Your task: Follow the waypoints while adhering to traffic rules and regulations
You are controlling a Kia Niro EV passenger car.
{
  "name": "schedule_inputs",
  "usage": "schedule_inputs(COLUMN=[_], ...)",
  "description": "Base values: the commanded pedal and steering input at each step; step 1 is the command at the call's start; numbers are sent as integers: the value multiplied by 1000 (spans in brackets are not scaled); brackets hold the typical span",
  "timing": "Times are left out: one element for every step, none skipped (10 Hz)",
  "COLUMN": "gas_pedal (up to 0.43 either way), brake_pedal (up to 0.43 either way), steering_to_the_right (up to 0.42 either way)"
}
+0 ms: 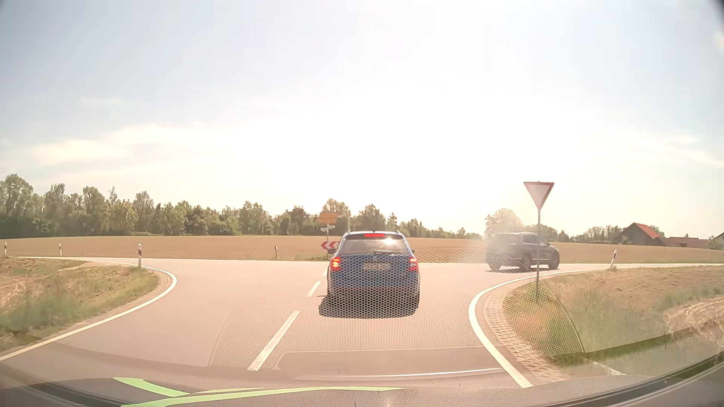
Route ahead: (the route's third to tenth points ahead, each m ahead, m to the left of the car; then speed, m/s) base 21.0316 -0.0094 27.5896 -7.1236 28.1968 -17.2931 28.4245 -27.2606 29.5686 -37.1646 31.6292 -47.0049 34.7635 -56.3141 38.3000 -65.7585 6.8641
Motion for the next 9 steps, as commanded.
schedule_inputs(gas_pedal=[0,0,0,0,0,0,0,169,209], brake_pedal=[104,0,0,0,0,0,0,0,0], steering_to_the_right=[57,60,64,70,76,83,87,94,101])
